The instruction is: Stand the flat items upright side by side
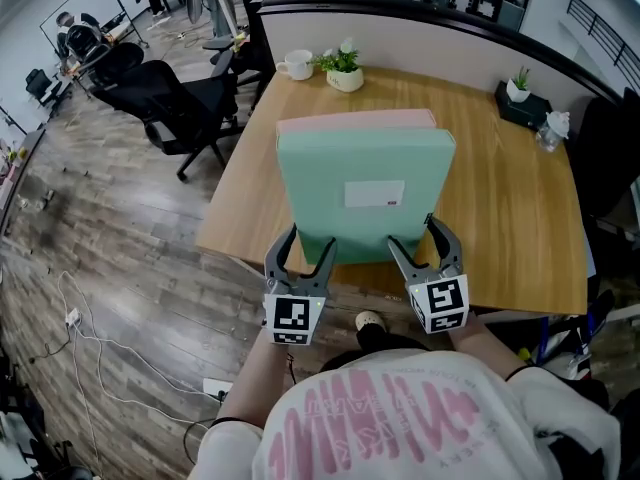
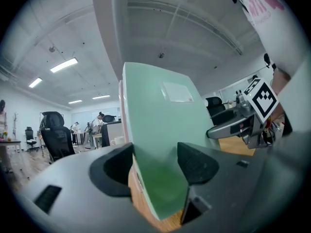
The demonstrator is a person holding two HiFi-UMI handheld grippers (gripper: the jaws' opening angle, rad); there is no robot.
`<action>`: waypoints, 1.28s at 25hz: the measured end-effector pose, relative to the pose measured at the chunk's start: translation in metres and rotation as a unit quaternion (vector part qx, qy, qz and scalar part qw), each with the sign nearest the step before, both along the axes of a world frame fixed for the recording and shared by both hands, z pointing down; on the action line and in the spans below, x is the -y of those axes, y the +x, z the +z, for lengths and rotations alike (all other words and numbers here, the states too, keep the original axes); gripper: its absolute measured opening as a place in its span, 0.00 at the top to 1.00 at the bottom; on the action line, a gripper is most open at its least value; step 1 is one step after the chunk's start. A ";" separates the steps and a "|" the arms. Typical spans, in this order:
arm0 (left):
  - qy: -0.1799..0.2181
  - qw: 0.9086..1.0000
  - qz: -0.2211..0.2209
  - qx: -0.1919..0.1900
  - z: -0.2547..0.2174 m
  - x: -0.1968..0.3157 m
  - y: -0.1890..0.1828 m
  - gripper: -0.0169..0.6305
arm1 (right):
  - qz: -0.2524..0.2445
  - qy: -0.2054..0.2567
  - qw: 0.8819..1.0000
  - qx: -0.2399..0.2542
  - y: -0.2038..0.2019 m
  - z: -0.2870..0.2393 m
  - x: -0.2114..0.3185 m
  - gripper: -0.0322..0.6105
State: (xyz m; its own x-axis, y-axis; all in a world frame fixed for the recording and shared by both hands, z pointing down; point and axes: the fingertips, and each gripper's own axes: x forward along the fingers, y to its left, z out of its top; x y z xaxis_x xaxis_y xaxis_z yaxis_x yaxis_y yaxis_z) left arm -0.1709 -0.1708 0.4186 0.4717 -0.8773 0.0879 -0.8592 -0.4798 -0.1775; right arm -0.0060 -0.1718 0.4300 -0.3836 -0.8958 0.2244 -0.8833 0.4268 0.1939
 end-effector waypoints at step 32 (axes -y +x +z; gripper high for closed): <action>0.001 0.995 -0.004 0.095 0.035 -0.005 0.001 0.56 | -0.023 0.025 0.996 -0.077 0.005 0.027 0.000 0.45</action>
